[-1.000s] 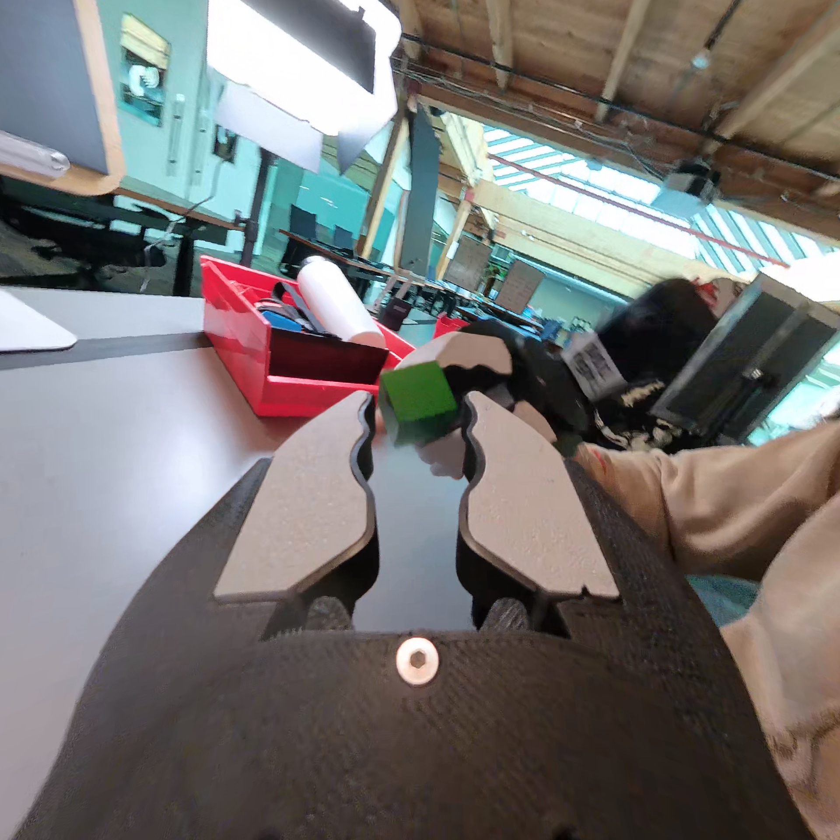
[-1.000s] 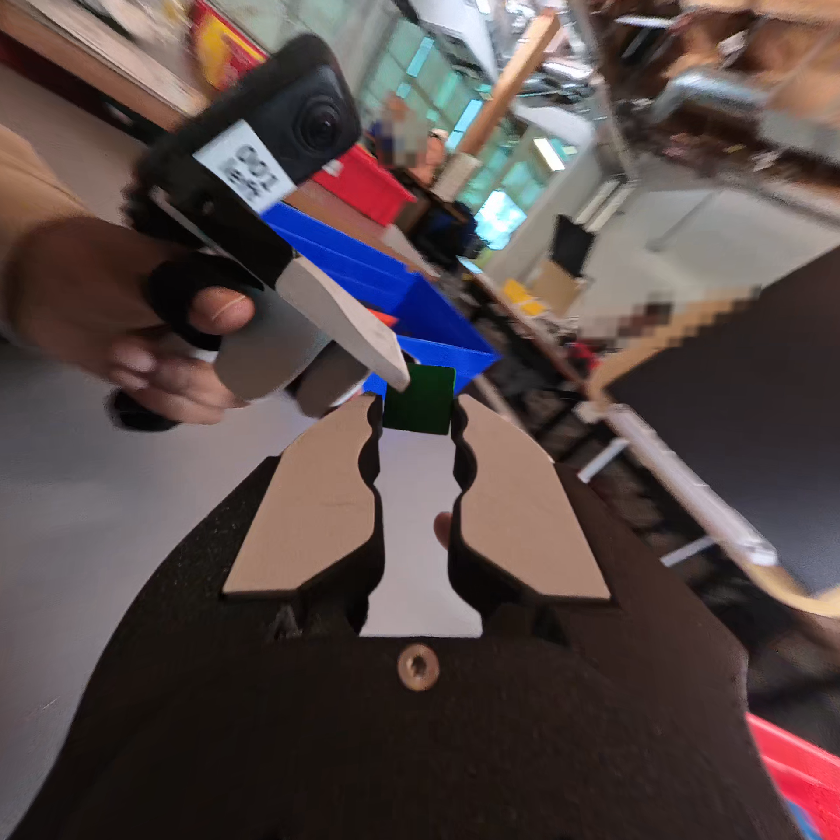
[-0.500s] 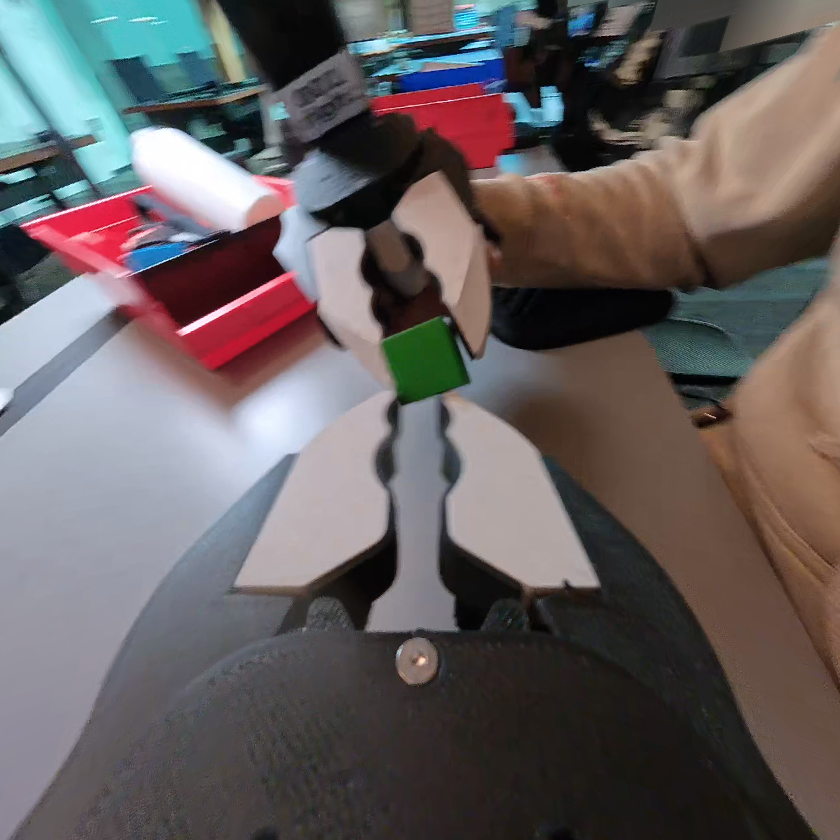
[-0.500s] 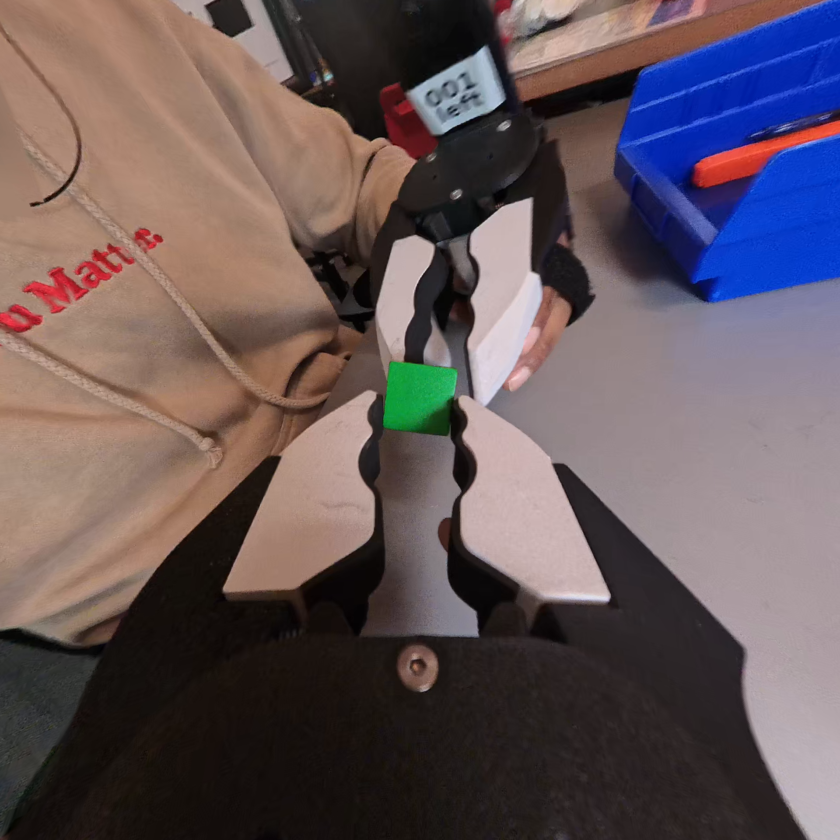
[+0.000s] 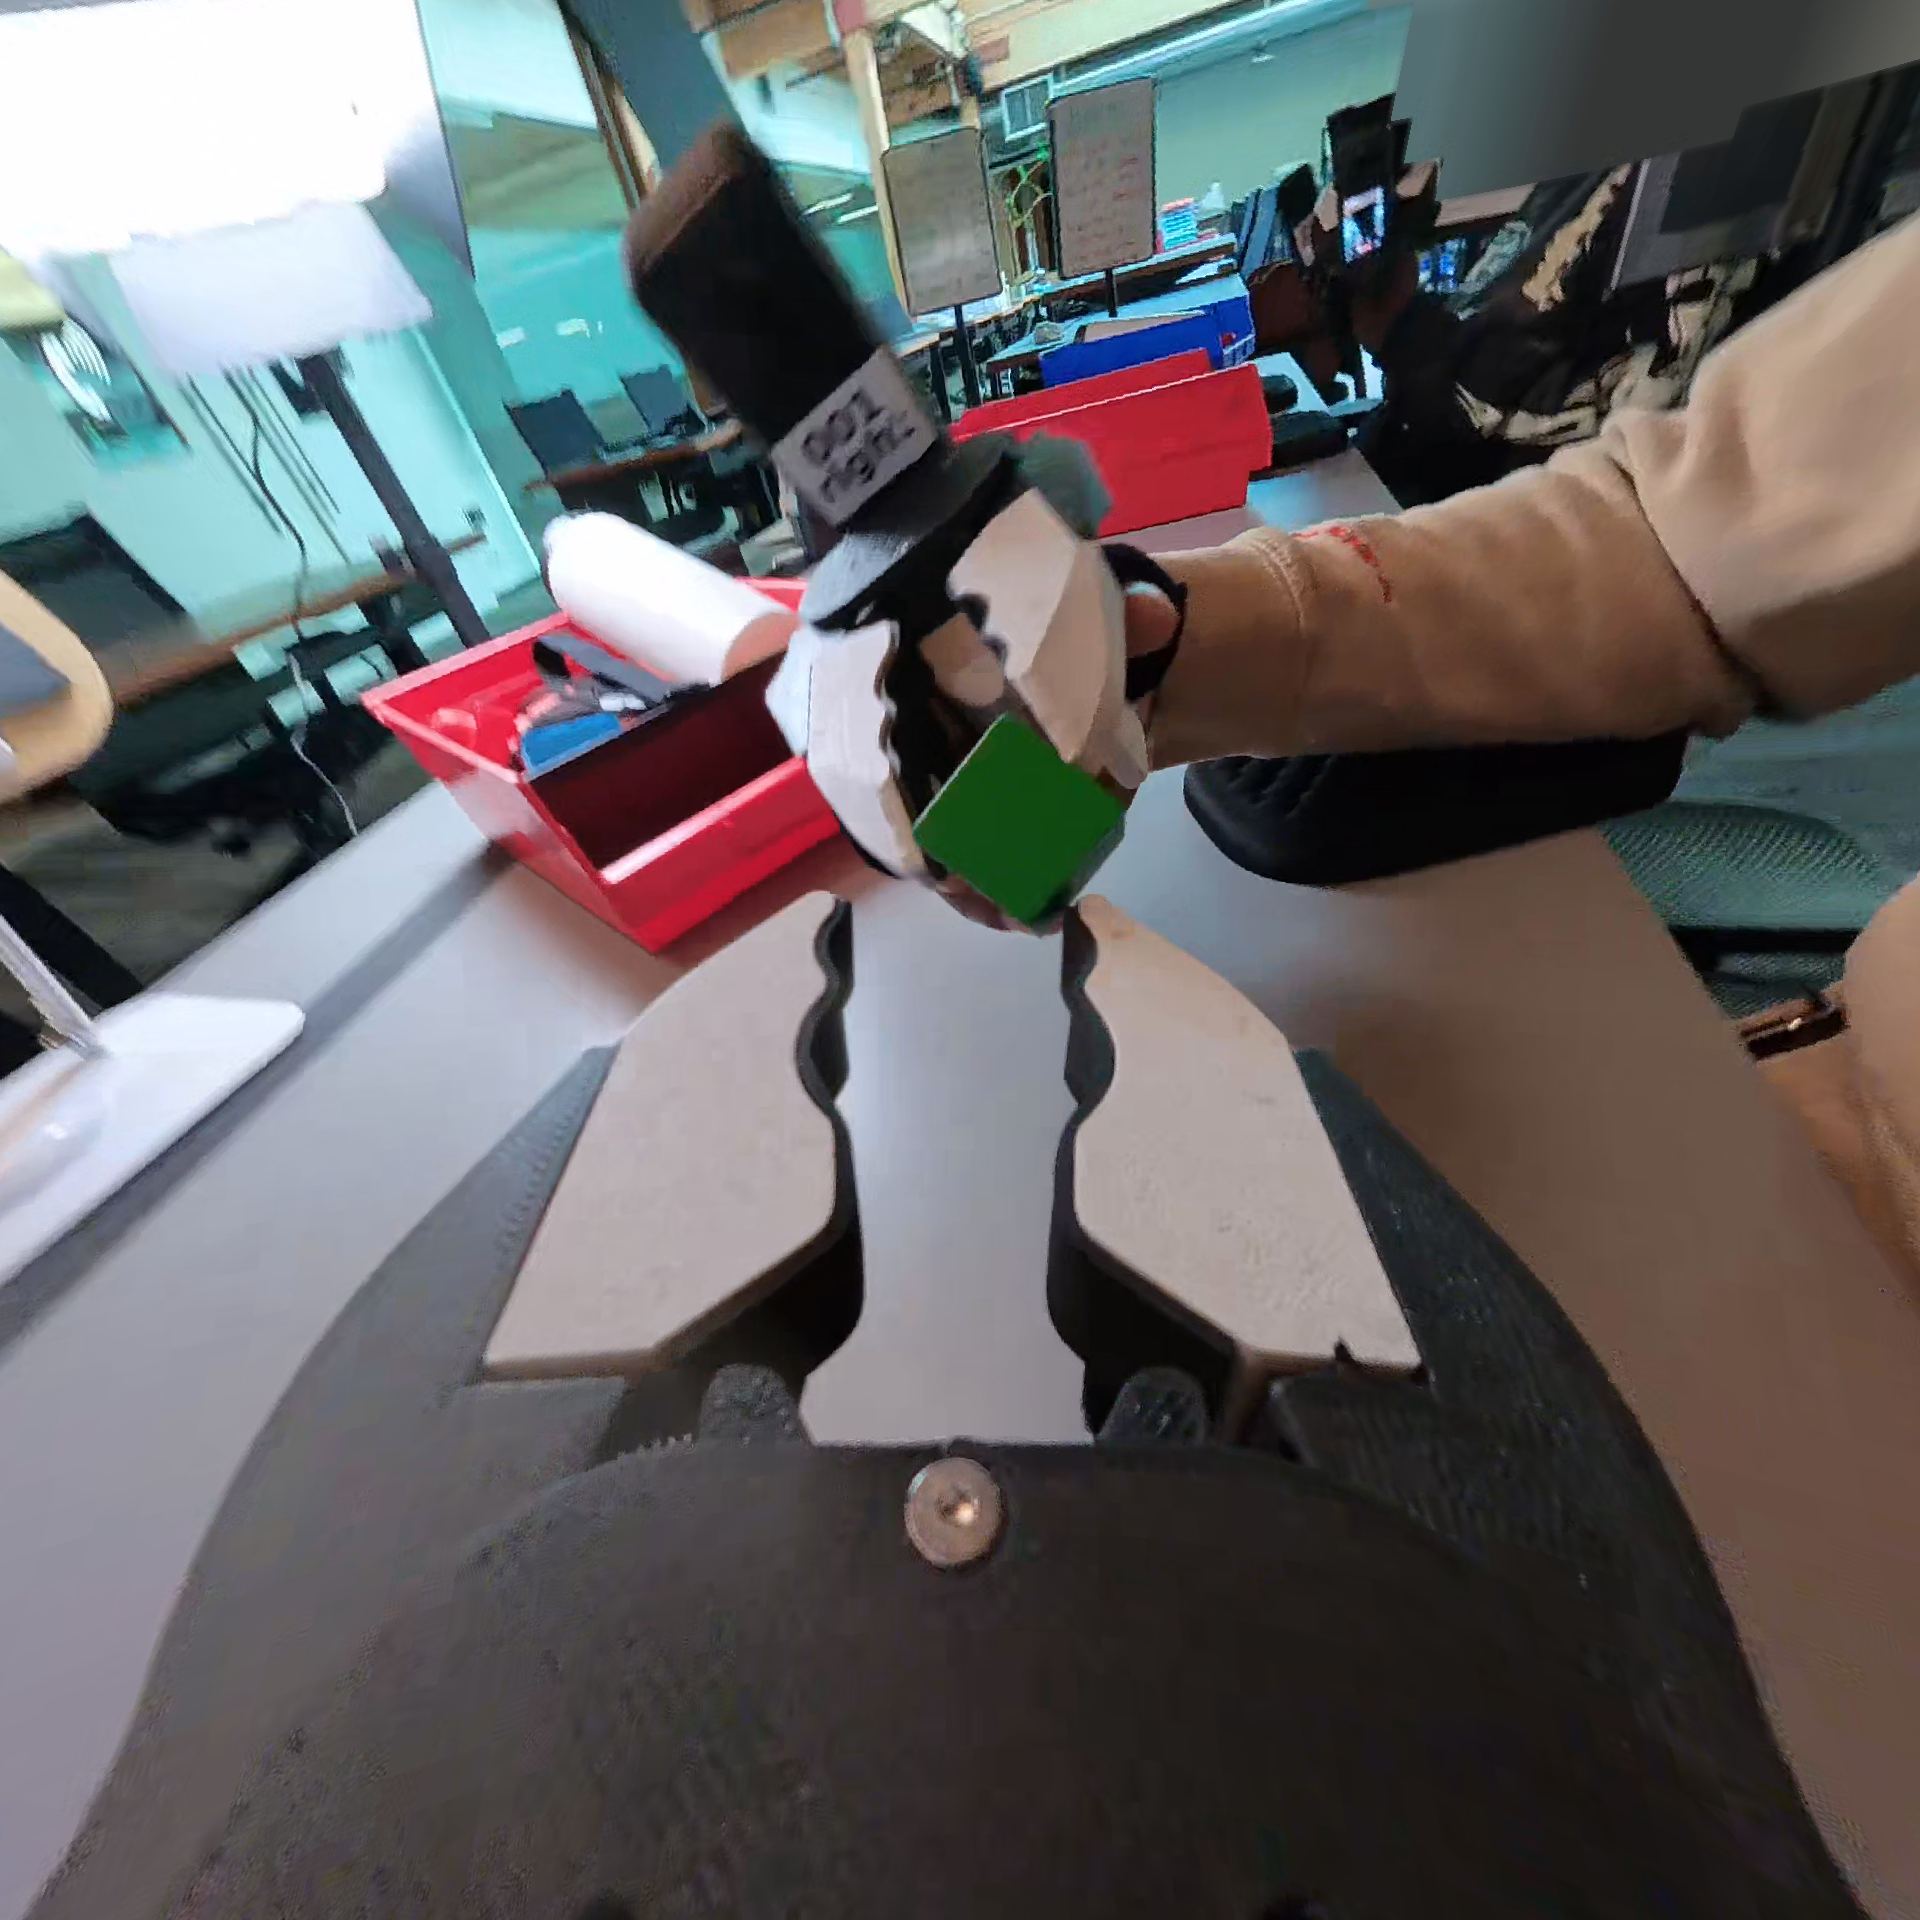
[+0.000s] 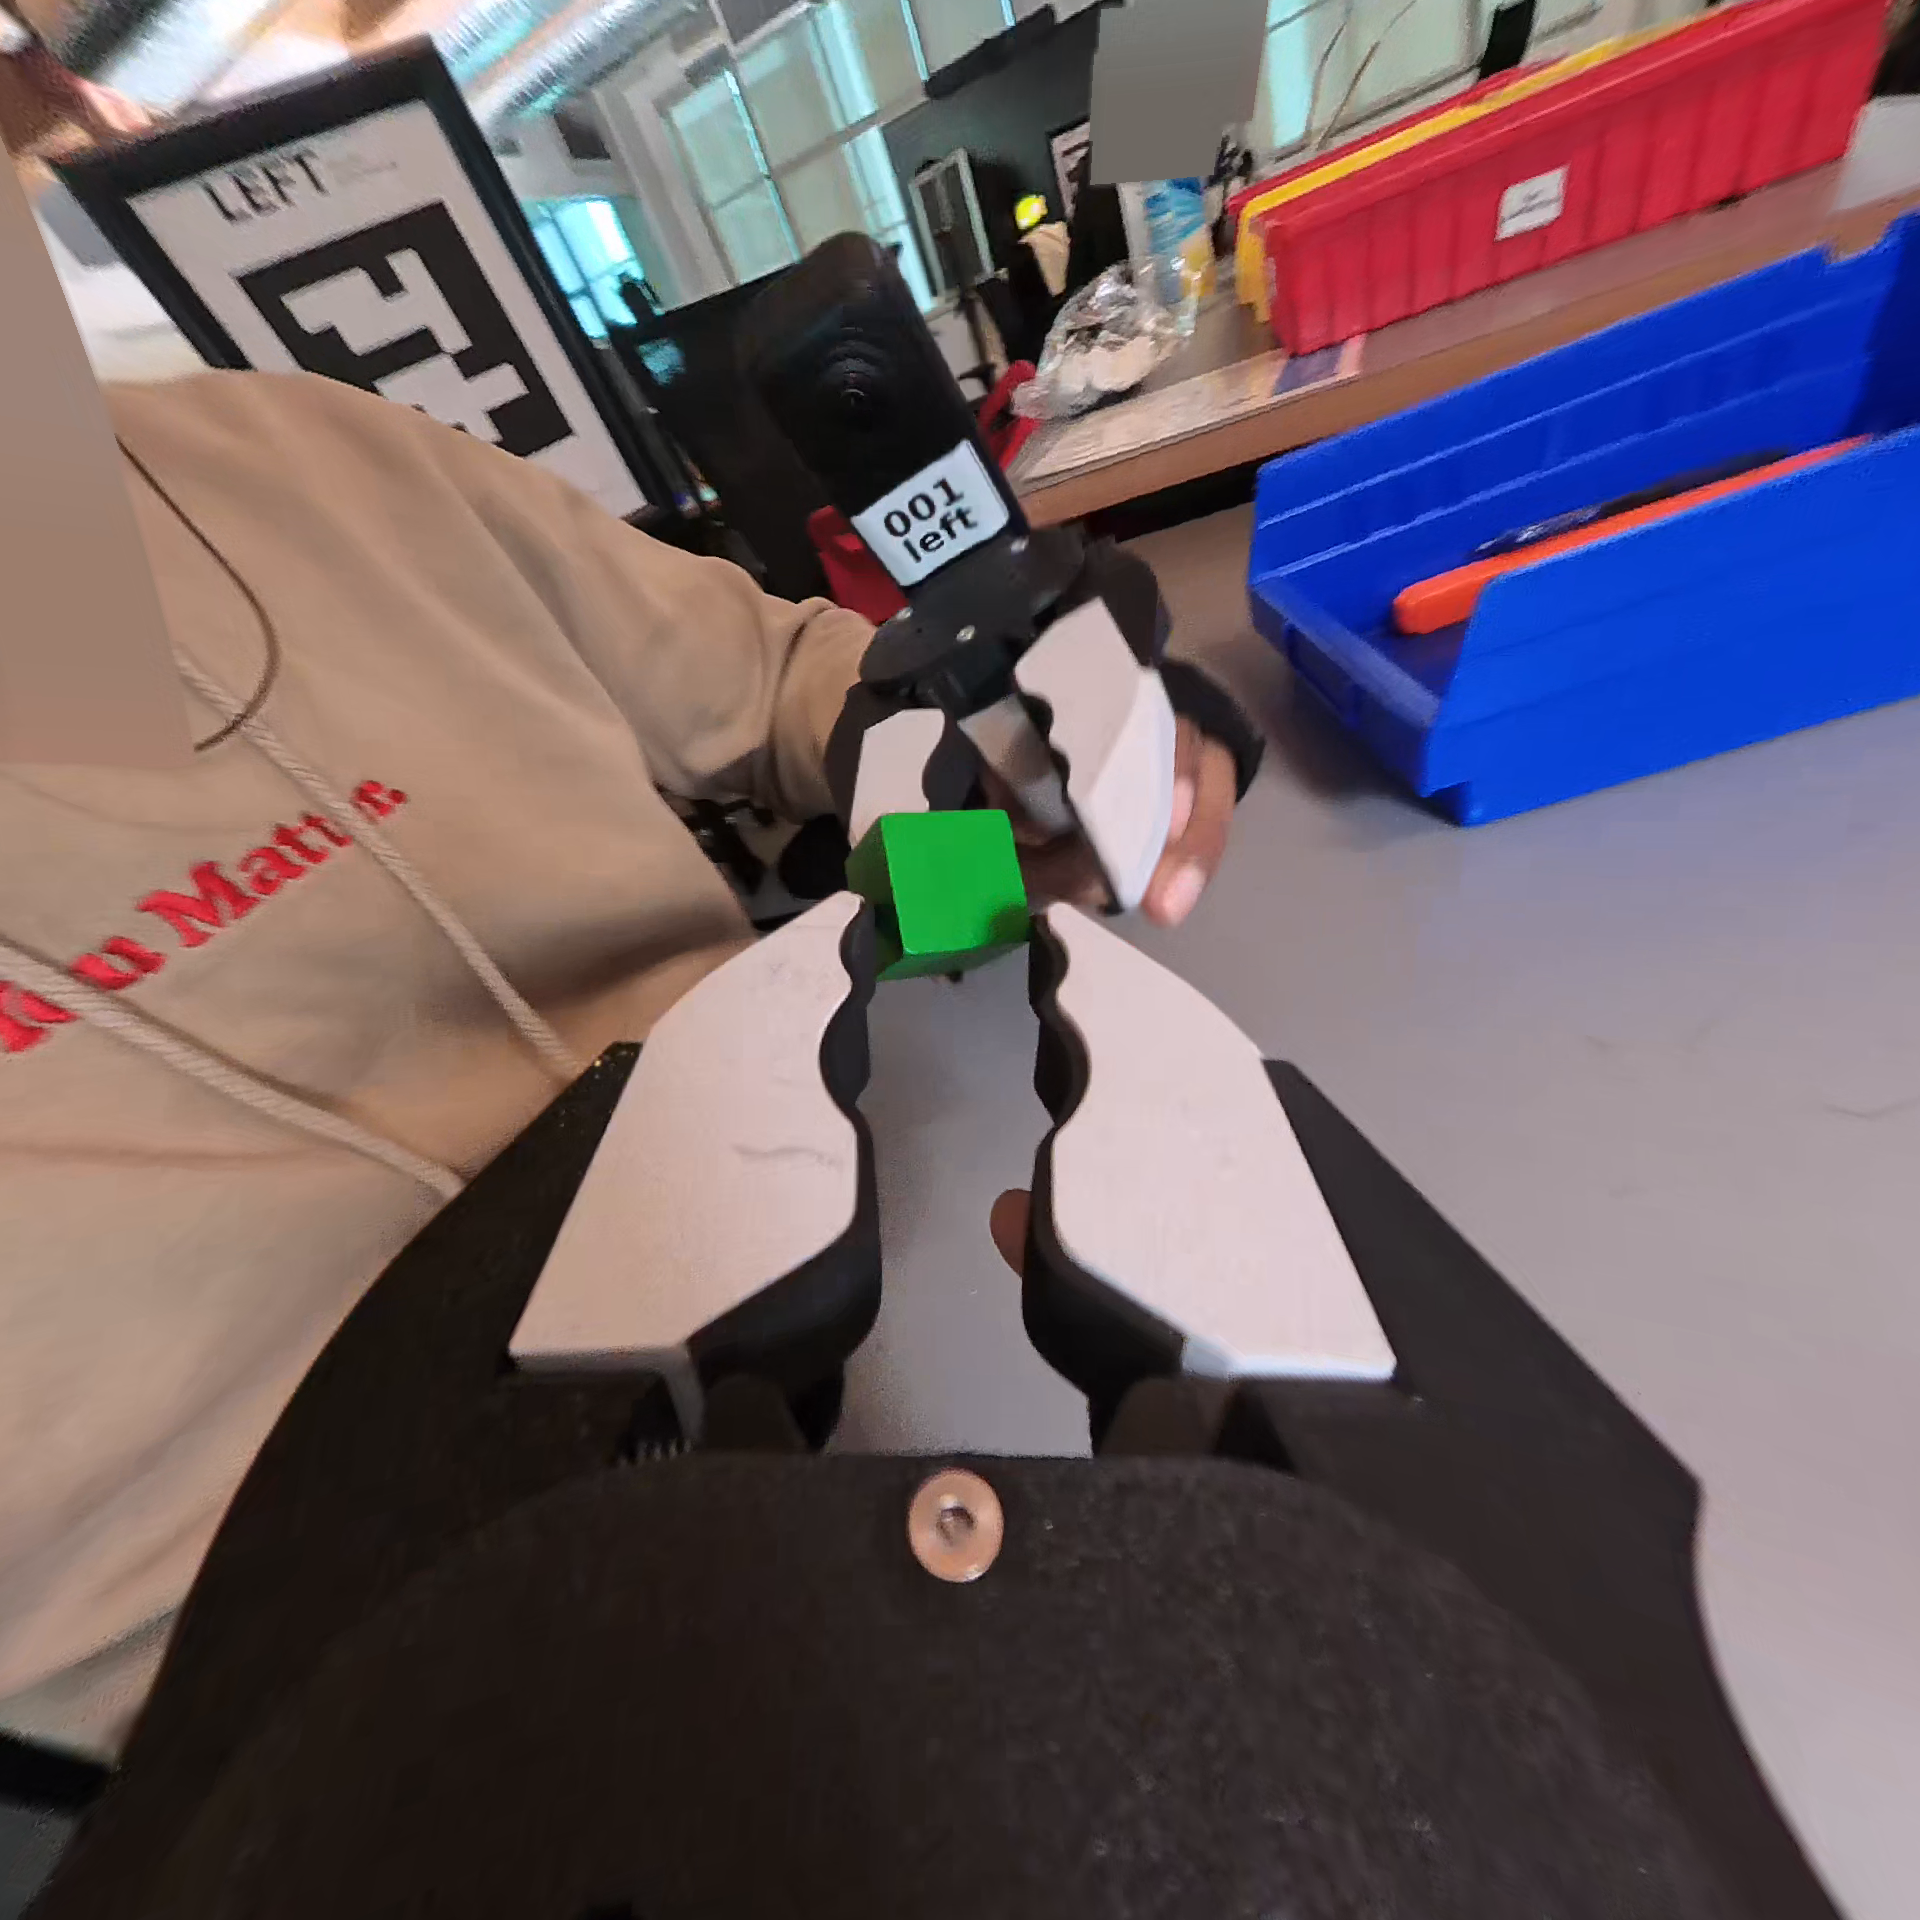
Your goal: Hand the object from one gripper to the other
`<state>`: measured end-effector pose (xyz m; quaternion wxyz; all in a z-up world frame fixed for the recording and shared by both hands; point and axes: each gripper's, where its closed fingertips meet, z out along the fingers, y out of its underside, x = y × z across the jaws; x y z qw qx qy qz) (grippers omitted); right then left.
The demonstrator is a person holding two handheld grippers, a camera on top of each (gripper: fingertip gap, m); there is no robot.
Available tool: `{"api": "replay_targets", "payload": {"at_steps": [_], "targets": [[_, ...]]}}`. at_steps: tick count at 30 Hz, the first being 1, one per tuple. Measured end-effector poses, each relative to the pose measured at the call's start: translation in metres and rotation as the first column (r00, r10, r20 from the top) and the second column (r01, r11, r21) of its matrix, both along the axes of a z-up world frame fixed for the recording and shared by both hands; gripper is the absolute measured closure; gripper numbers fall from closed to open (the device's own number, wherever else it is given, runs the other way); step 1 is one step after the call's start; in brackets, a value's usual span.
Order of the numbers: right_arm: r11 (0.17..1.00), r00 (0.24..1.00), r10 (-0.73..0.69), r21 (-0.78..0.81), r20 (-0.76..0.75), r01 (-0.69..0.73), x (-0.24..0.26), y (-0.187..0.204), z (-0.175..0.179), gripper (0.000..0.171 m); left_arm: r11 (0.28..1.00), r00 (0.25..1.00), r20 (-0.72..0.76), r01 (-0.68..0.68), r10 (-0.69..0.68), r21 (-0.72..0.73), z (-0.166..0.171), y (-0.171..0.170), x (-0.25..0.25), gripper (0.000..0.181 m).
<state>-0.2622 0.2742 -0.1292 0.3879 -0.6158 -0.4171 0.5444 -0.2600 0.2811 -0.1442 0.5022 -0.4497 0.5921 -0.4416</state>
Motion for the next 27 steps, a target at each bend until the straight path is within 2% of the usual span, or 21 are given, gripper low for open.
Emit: {"api": "replay_targets", "payload": {"at_steps": [3, 5, 8, 9, 10, 12, 14, 16, 18, 20, 21, 22, 23, 24, 25, 26, 27], "targets": [[0.993, 0.999, 0.046, -0.107, 0.026, -0.043, -0.003, -0.003, -0.012, 0.143, 0.986, 0.999, 0.003, 0.04, -0.041, 0.161, 0.003, -0.012, -0.004, 0.137], [0.985, 0.996, 0.077, -0.158, 0.051, -0.068, -0.008, -0.005, -0.021, 0.144, 0.969, 0.998, -0.035, 0.067, -0.06, 0.236, -0.003, -0.019, -0.004, 0.15], [0.991, 0.999, -0.016, -0.133, 0.037, 0.021, -0.008, 0.01, -0.02, 0.143, 0.973, 0.997, -0.044, -0.047, 0.058, 0.226, -0.004, -0.002, -0.003, 0.152], [0.992, 0.996, -0.087, -0.092, -0.009, 0.086, -0.004, 0.019, -0.01, 0.144, 0.985, 0.996, -0.031, -0.083, 0.089, 0.151, 0.0, 0.006, -0.003, 0.152], [0.986, 0.985, -0.165, -0.031, -0.048, 0.164, 0.002, 0.029, 0.0, 0.154, 0.994, 0.995, -0.011, -0.101, 0.102, 0.03, 0.005, 0.012, -0.004, 0.152], [0.942, 0.955, -0.287, 0.161, -0.073, 0.295, 0.013, 0.038, 0.014, 0.142, 0.958, 0.992, 0.048, -0.1, 0.117, -0.269, 0.015, 0.027, -0.007, 0.153], [0.865, 0.932, -0.363, 0.367, -0.014, 0.342, 0.015, 0.039, 0.012, 0.132, 0.849, 0.986, 0.103, -0.056, 0.128, -0.526, 0.019, 0.041, -0.011, 0.153], [0.759, 0.892, -0.45, 0.544, 0.041, 0.358, 0.009, 0.042, 0.006, 0.123, 0.719, 0.978, 0.147, -0.004, 0.147, -0.695, 0.018, 0.051, -0.013, 0.154], [0.608, 0.833, -0.552, 0.704, 0.043, 0.367, -0.002, 0.048, 0.003, 0.121, 0.592, 0.973, 0.174, 0.05, 0.154, -0.804, 0.016, 0.052, -0.011, 0.154], [0.461, 0.757, -0.65, 0.827, 0.068, 0.322, -0.009, 0.055, -0.005, 0.121, 0.509, 0.968, 0.216, 0.122, 0.129, -0.852, 0.017, 0.043, -0.006, 0.154], [0.408, 0.732, -0.677, 0.868, 0.078, 0.284, -0.012, 0.057, -0.01, 0.123, 0.498, 0.97, 0.216, 0.135, 0.107, -0.856, 0.015, 0.036, -0.003, 0.153], [0.368, 0.722, -0.688, 0.895, 0.078, 0.254, -0.014, 0.056, -0.011, 0.132, 0.509, 0.975, 0.204, 0.133, 0.086, -0.85, 0.013, 0.031, 0.0, 0.153], [0.345, 0.725, -0.685, 0.91, 0.076, 0.23, -0.015, 0.053, -0.011, 0.133, 0.53, 0.977, 0.2, 0.132, 0.074, -0.838, 0.013, 0.028, 0.001, 0.154], [0.341, 0.731, -0.677, 0.916, 0.085, 0.21, -0.014, 0.051, -0.01, 0.133, 0.55, 0.979, 0.197, 0.134, 0.056, -0.824, 0.014, 0.026, 0.001, 0.154], [0.373, 0.745, -0.659, 0.904, 0.101, 0.207, -0.014, 0.049, -0.009, 0.133, 0.572, 0.98, 0.196, 0.145, 0.029, -0.808, 0.016, 0.023, 0.0, 0.152], [0.449, 0.772, -0.622, 0.867, 0.127, 0.219, -0.013, 0.047, -0.009, 0.133, 0.599, 0.979, 0.204, 0.162, 0.002, -0.784, 0.02, 0.022, -0.001, 0.146], [0.564, 0.814, -0.558, 0.794, 0.161, 0.229, -0.012, 0.042, -0.009, 0.134, 0.639, 0.977, 0.21, 0.176, -0.024, -0.749, 0.024, 0.02, -0.004, 0.141]]}}
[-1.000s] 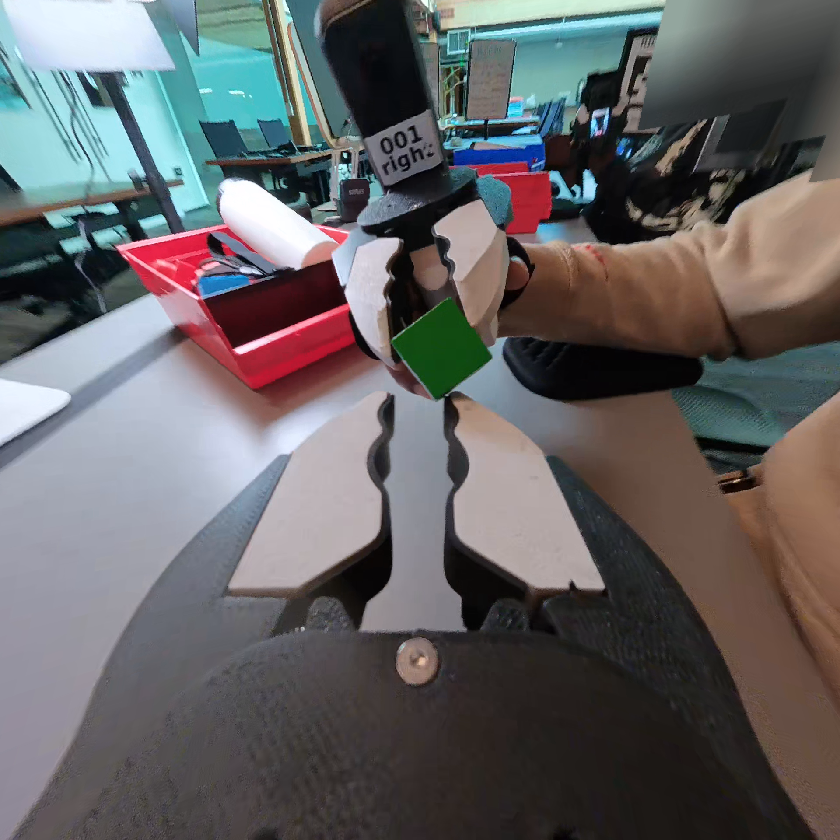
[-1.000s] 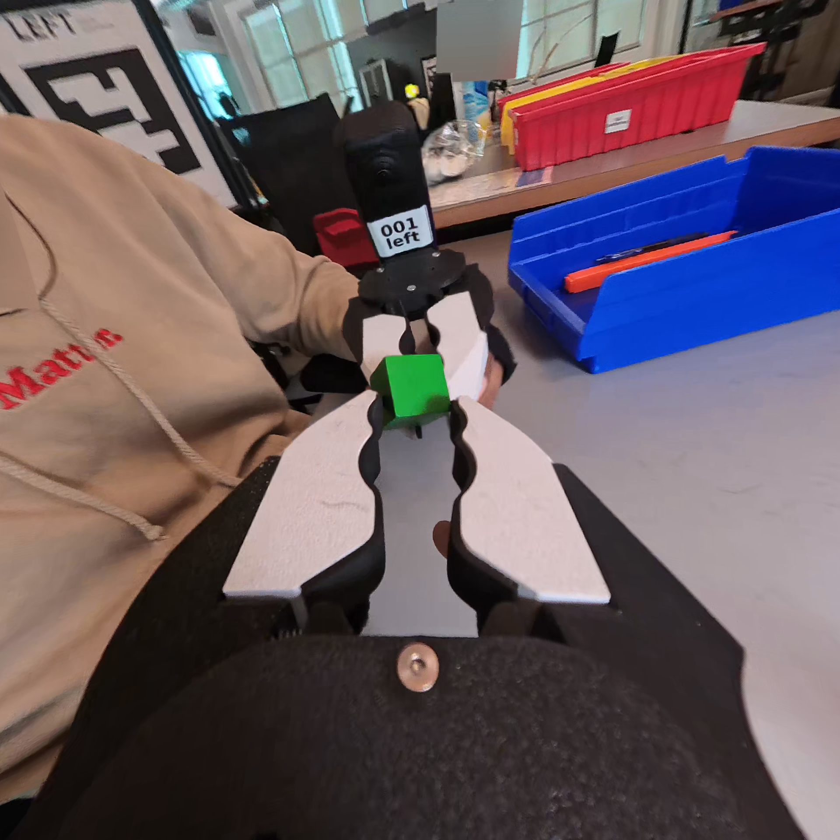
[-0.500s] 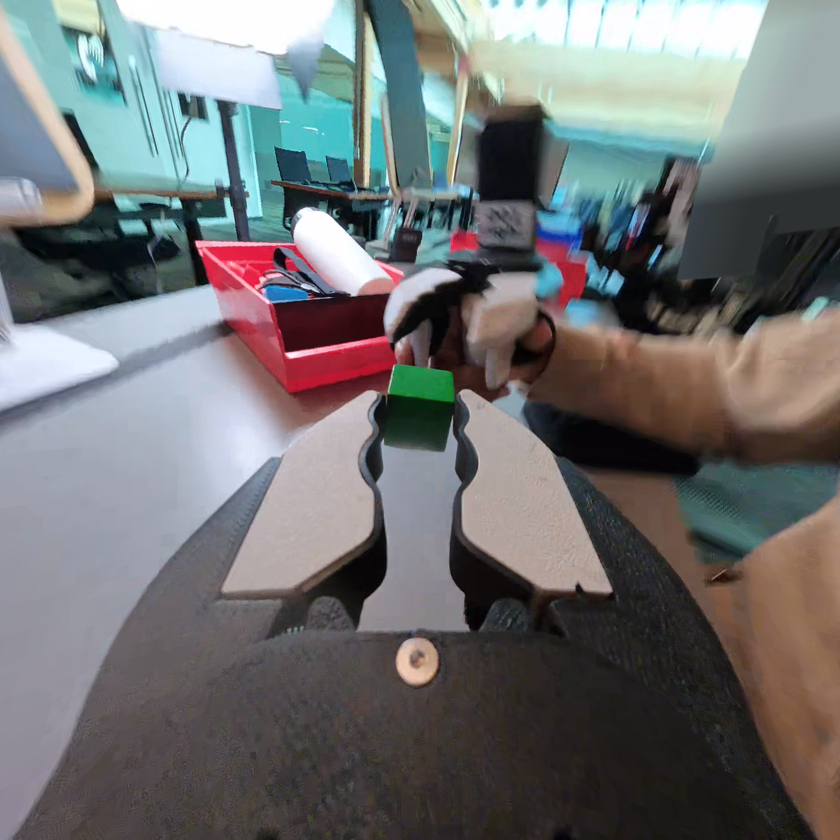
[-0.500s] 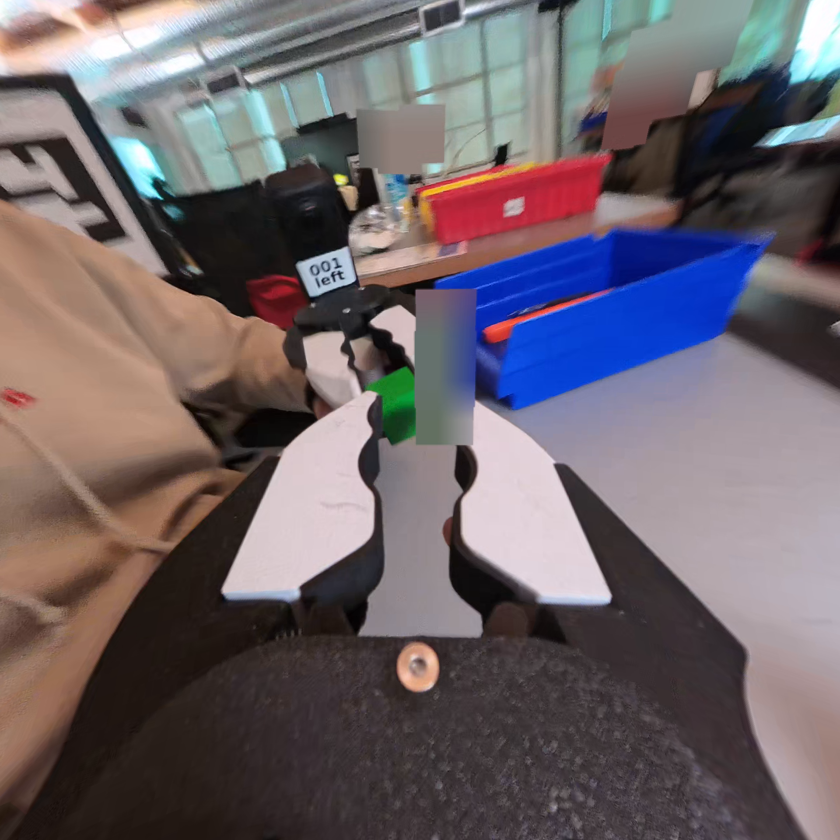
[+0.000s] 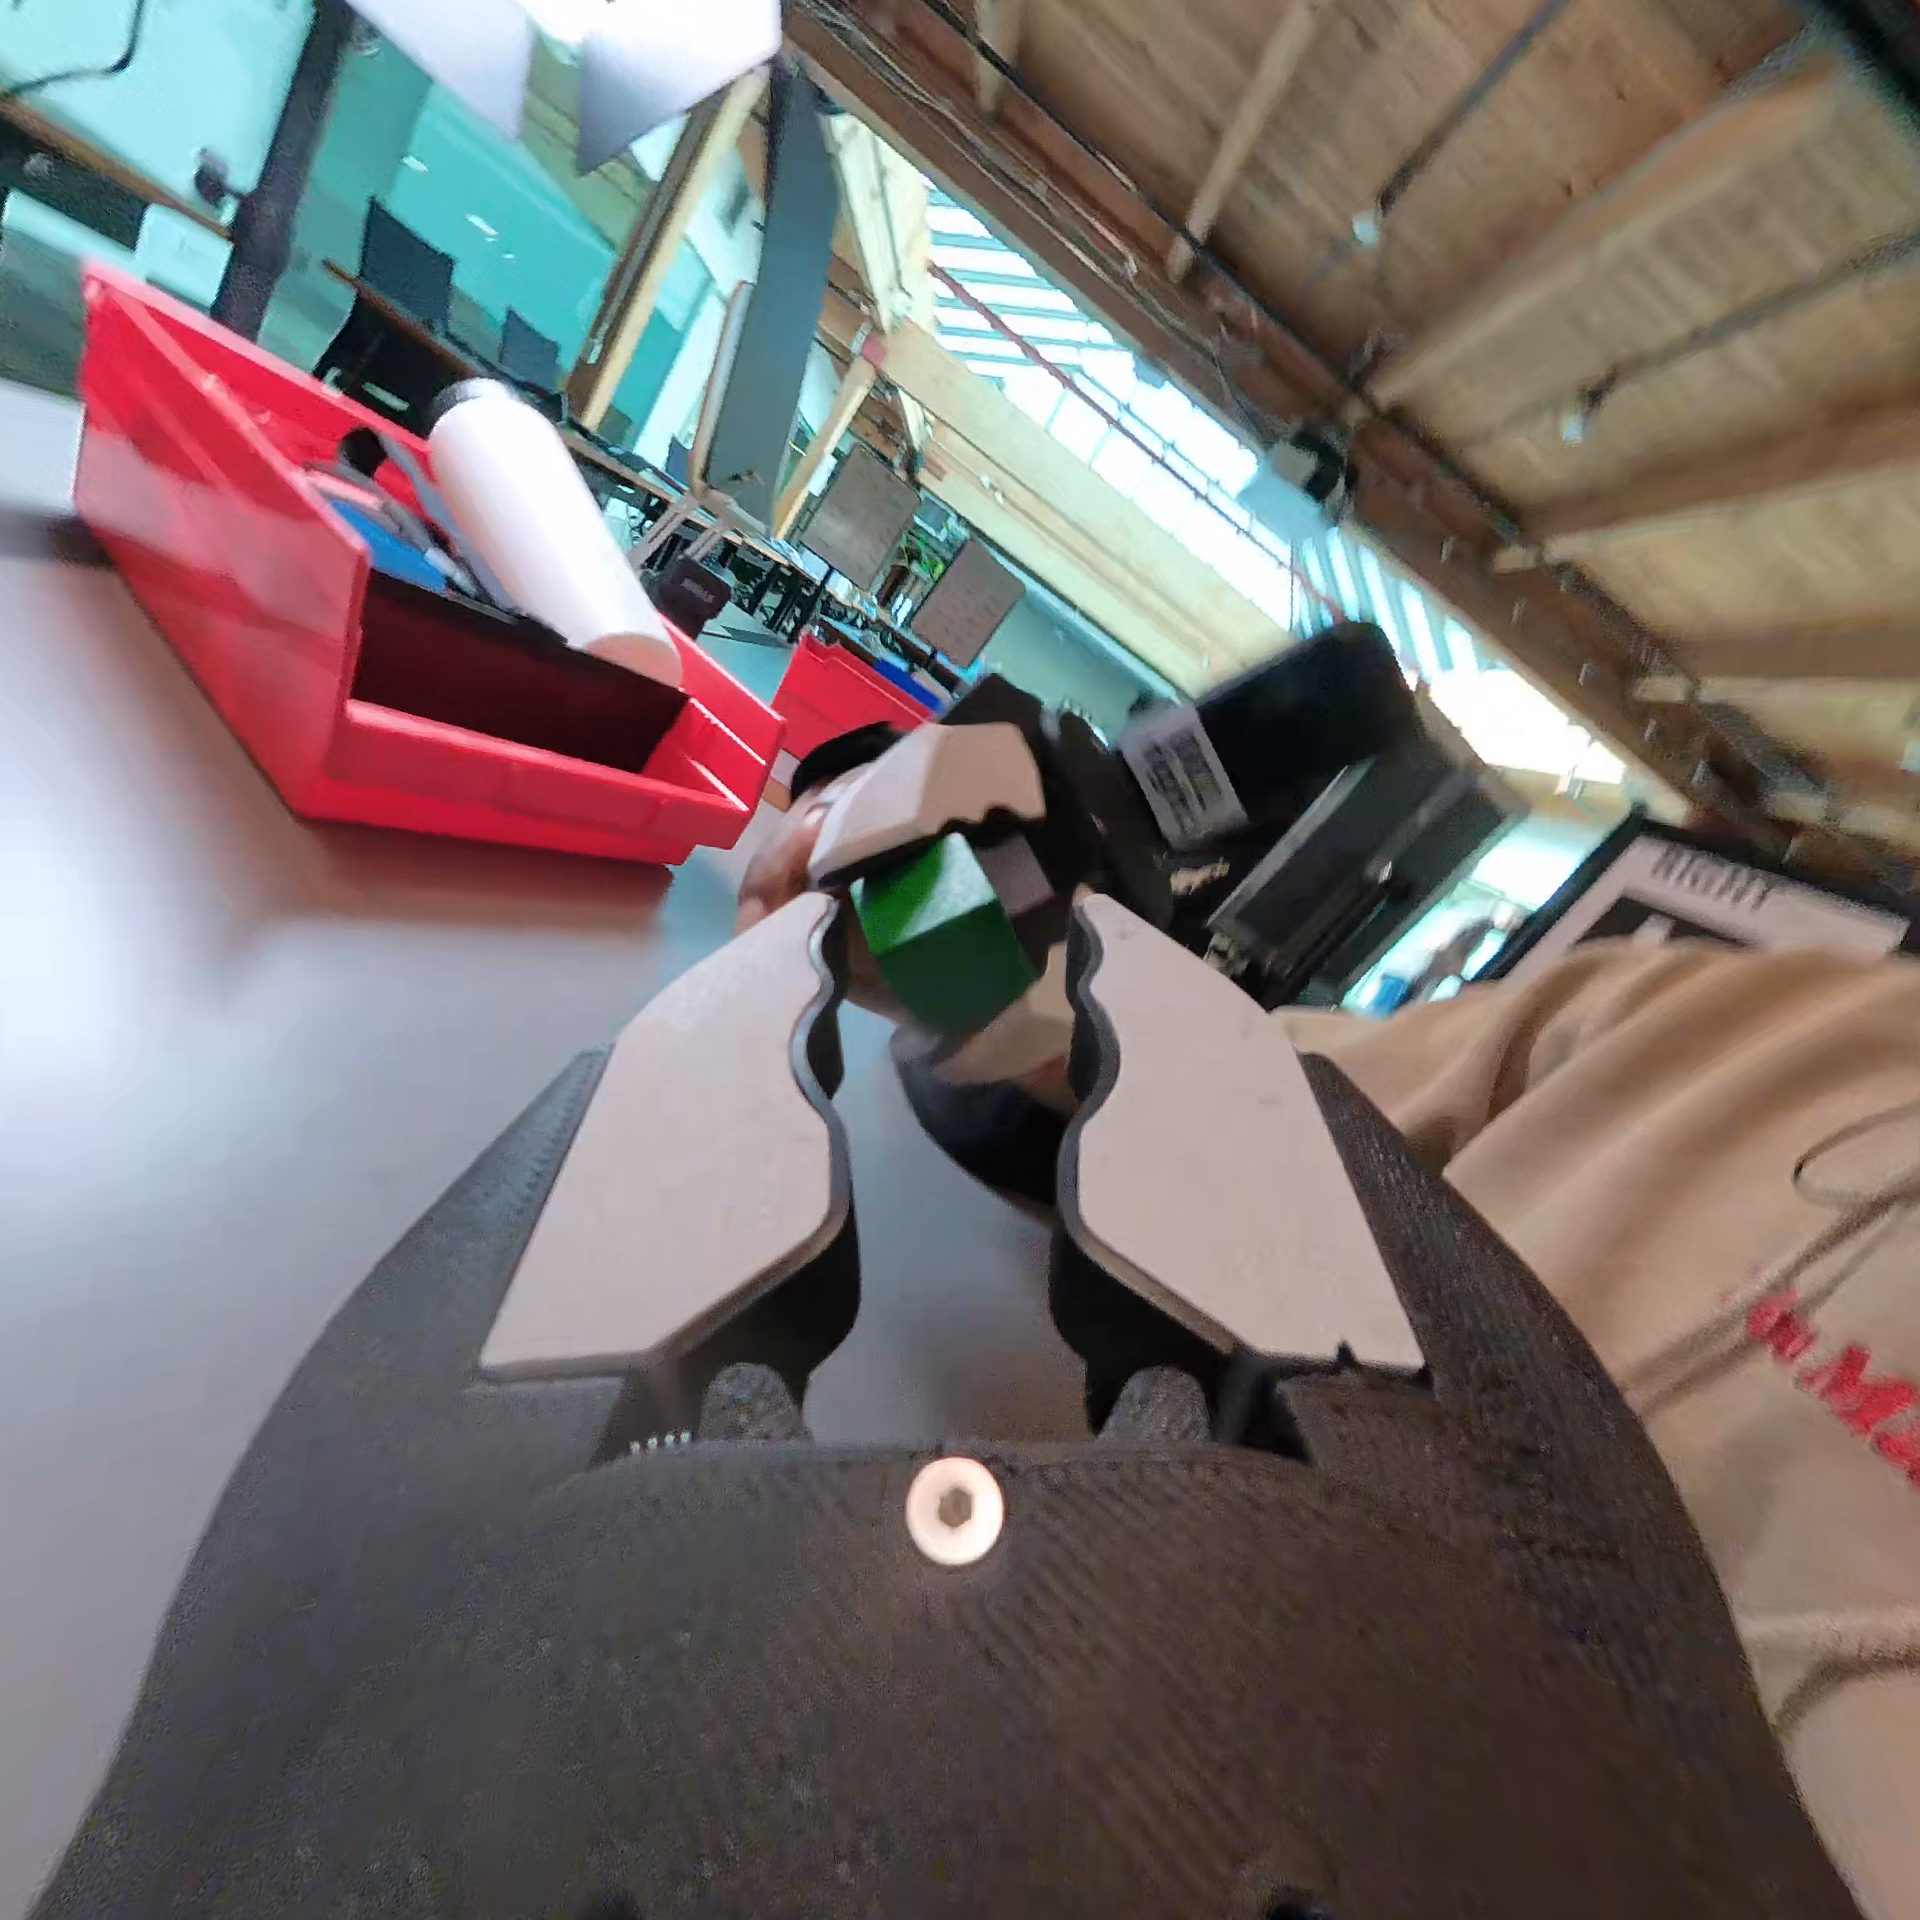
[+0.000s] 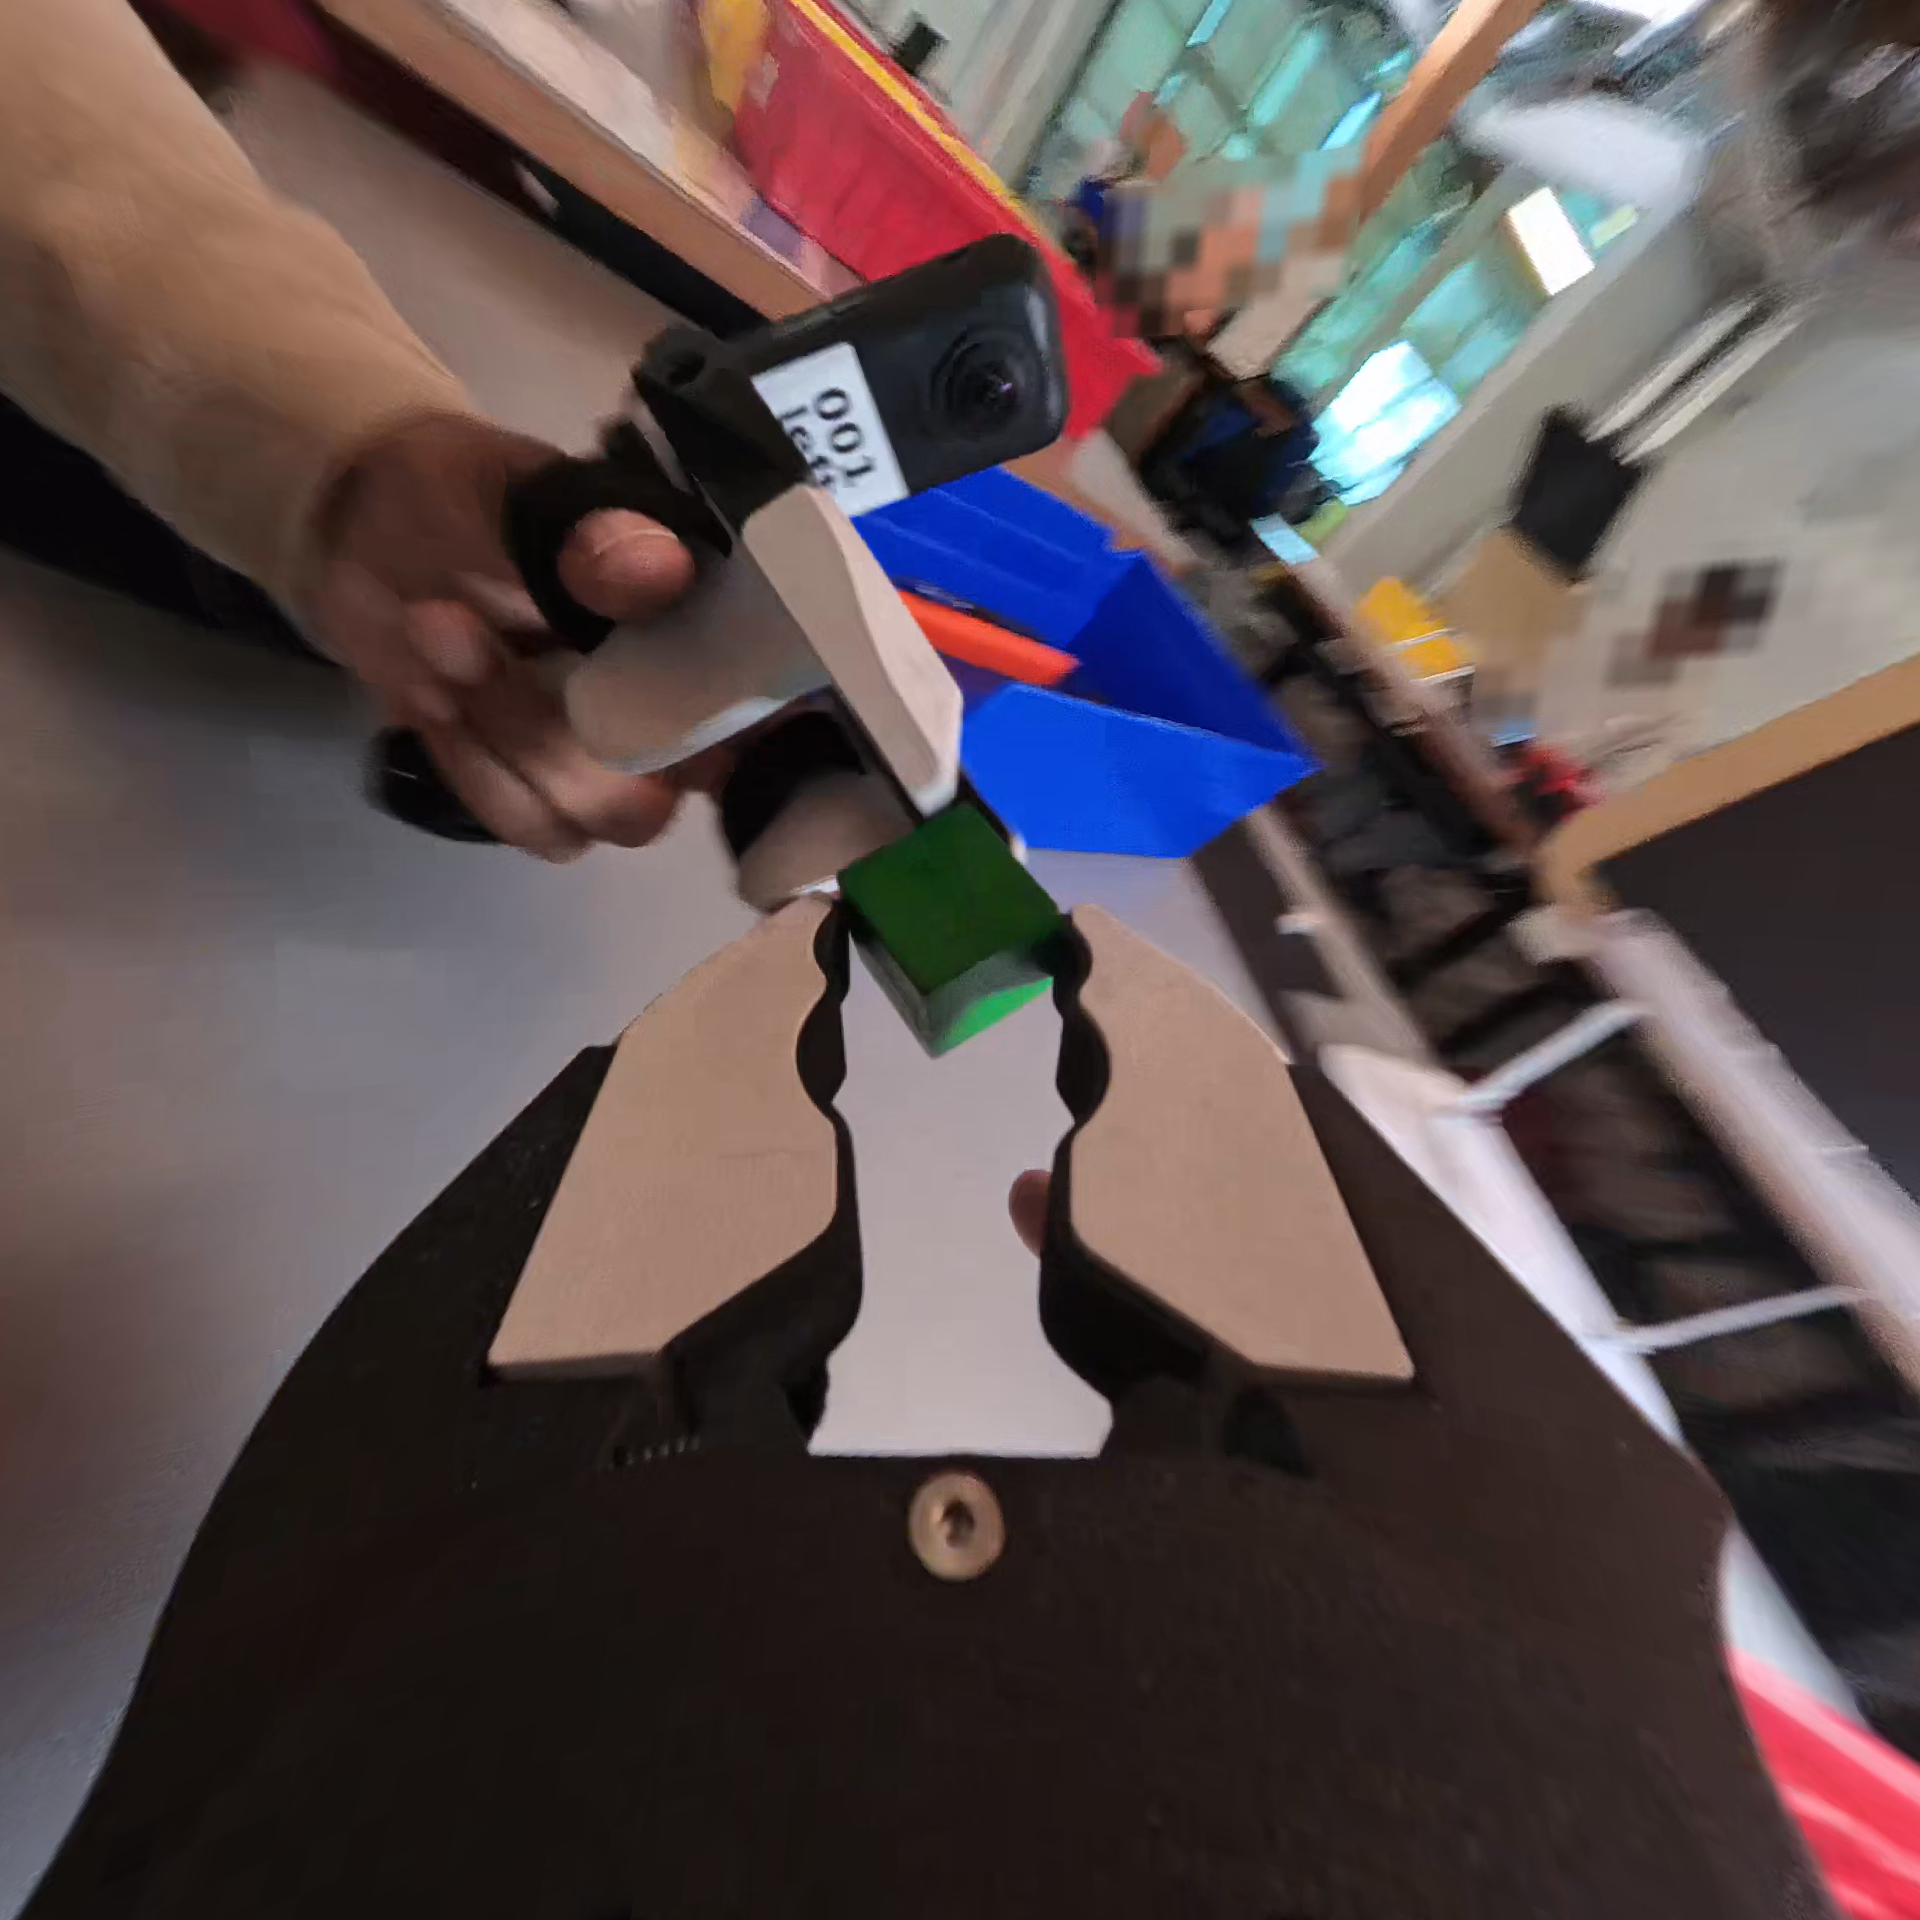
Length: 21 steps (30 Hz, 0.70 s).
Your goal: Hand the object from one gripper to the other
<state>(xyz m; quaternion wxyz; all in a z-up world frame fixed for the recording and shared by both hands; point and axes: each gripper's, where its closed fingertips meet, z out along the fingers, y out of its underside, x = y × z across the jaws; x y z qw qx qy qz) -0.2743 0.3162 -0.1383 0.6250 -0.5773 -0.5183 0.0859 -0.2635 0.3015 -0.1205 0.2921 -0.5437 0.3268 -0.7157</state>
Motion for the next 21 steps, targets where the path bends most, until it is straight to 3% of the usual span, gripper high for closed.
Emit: {"api": "replay_targets", "payload": {"at_steps": [3, 6, 9, 14, 17, 19, 21], "targets": [[0.914, 0.975, 0.127, -0.361, -0.18, -0.186, 0.008, -0.016, -0.003, 0.134, 0.953, 0.997, -0.069, 0.057, -0.038, 0.297, -0.003, -0.01, -0.005, 0.137], [0.652, 0.905, 0.249, -0.631, -0.344, -0.419, 0.005, -0.045, -0.015, 0.134, 0.789, 0.981, -0.189, 0.146, -0.038, 0.596, -0.027, -0.028, -0.005, 0.133], [0.344, 0.809, 0.311, -0.734, -0.499, -0.585, -0.007, -0.072, -0.021, 0.134, 0.646, 0.974, -0.215, 0.208, -0.069, 0.735, -0.037, -0.051, -0.005, 0.134], [0.118, 0.758, 0.335, -0.773, -0.56, -0.624, -0.024, -0.093, -0.029, 0.134, 0.447, 0.968, -0.244, 0.242, -0.056, 0.861, -0.047, -0.07, -0.007, 0.144], [0.136, 0.768, 0.288, -0.77, -0.572, -0.624, -0.026, -0.084, -0.03, 0.134, 0.422, 0.971, -0.239, 0.205, 0.029, 0.883, -0.048, -0.059, -0.004, 0.145], [0.278, 0.793, 0.216, -0.742, -0.57, -0.61, -0.019, -0.06, -0.024, 0.134, 0.478, 0.967, -0.216, 0.125, 0.139, 0.869, -0.041, -0.037, -0.002, 0.145], [0.493, 0.83, 0.138, -0.689, -0.54, -0.531, -0.005, -0.032, -0.015, 0.131, 0.568, 0.951, -0.189, 0.019, 0.243, 0.823, -0.033, -0.011, -0.001, 0.145]]}}
